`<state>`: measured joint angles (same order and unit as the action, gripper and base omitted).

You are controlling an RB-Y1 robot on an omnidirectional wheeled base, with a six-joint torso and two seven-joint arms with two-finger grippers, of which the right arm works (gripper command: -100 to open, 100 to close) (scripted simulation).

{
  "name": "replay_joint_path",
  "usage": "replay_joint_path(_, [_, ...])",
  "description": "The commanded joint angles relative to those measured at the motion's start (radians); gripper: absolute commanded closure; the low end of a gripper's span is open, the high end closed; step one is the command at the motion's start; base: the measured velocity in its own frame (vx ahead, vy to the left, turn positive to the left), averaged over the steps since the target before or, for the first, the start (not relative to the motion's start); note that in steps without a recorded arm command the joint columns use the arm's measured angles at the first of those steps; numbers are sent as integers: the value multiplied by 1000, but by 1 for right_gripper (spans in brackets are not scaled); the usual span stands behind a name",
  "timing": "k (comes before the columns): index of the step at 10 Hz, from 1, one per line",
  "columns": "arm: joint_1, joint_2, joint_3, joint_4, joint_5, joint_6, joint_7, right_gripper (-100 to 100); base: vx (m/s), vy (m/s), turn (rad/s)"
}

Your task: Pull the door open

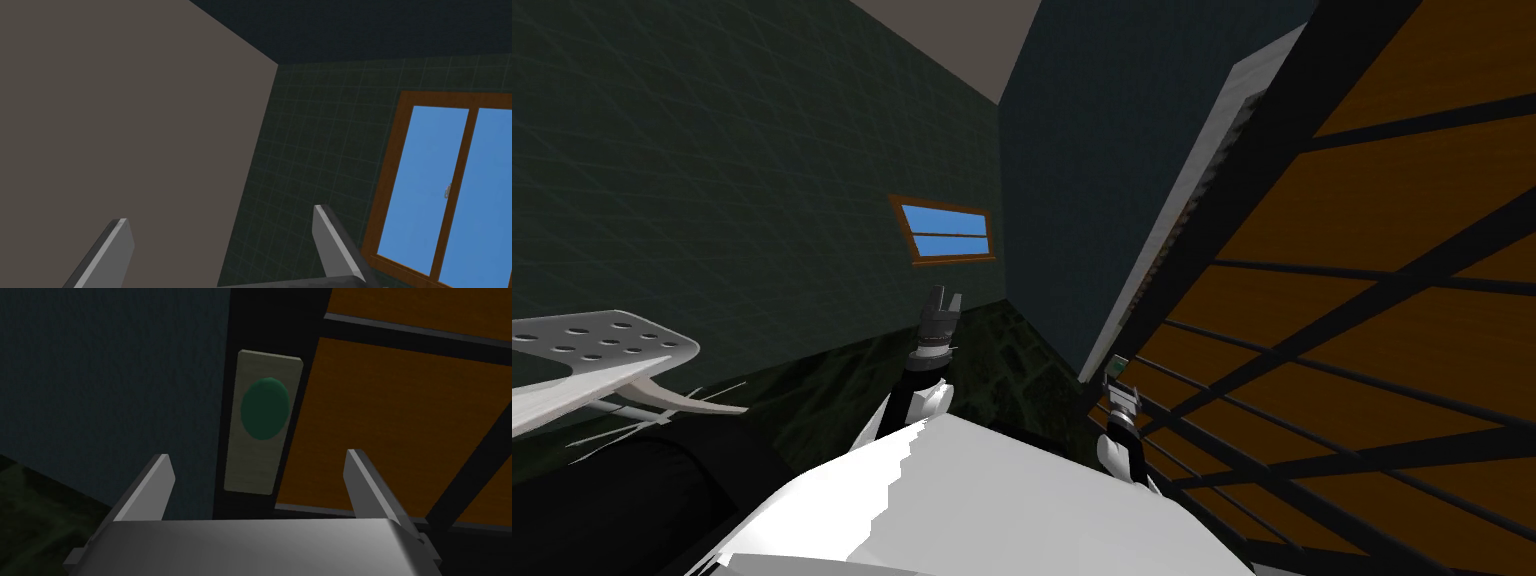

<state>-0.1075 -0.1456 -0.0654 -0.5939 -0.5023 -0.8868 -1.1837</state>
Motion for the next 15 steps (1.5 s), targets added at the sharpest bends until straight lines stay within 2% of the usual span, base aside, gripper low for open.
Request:
replay_joint_path(1, [-6, 9, -5, 2, -14, 1, -39, -100, -88, -31, 103])
replay_joint_path(5, [-18, 27, -17, 5, -42, 2, -117, -100, -79, -19, 73])
replay_joint_path(7, [-20, 27, -17, 8, -43, 1, -119, -100, -57, -15, 32])
replay_joint_path(8, [-8, 2, -18, 15, -44, -2, -152, -100, 135, 6, 71])
replay_joint_path(9, [-4, -7, -19, 17, -44, -3, -163, -100, 190, -11, 61])
replay_joint_path(10, [-4, -7, -19, 17, -44, -3, -163, -100, 103, -8, 5])
replay_joint_path(11, [5, -28, -19, 22, -45, -5, -187, -100, 108, 5, 45])
replay_joint_path(12, [5, -28, -19, 22, -45, -5, -187, -100, 92, 3, 24])
replay_joint_path(13, [15, -49, -20, 28, -45, -8, -212, -100, 103, 4, 65])
replay_joint_path(14, [20, -60, -21, 30, -45, -9, -225, -100, 122, 1, 50])
replay_joint_path(15, [20, -60, -21, 30, -45, -9, -225, -100, 74, -8, 3])
